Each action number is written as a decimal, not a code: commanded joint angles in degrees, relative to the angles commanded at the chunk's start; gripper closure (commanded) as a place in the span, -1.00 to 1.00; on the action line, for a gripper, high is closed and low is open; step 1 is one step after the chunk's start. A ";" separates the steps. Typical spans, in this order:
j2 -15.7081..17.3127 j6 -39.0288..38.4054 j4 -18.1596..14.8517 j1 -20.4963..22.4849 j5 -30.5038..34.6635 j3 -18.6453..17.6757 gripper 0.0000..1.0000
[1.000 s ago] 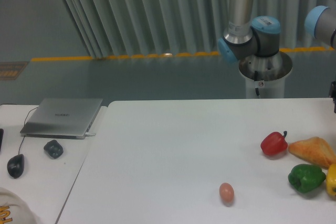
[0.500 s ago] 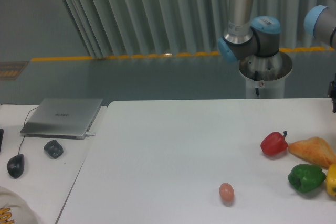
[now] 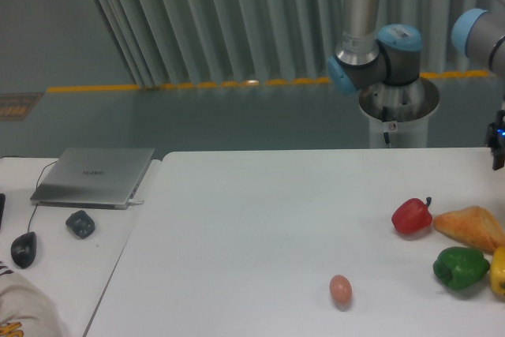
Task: Place the triangular bread in the basket
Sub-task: 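Lower the gripper down onto the triangular golden bread, then close the gripper on the triangular bread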
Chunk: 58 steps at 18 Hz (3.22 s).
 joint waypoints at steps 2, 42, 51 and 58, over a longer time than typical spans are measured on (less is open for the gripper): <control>-0.36 -0.80 0.89 -1.23 0.17 -0.09 -1.00; -2.47 -0.89 0.63 -3.52 7.47 -8.44 0.57; -2.38 -0.89 0.63 -3.52 7.47 -8.35 1.00; -1.68 -0.02 0.28 -2.91 7.30 -7.03 1.00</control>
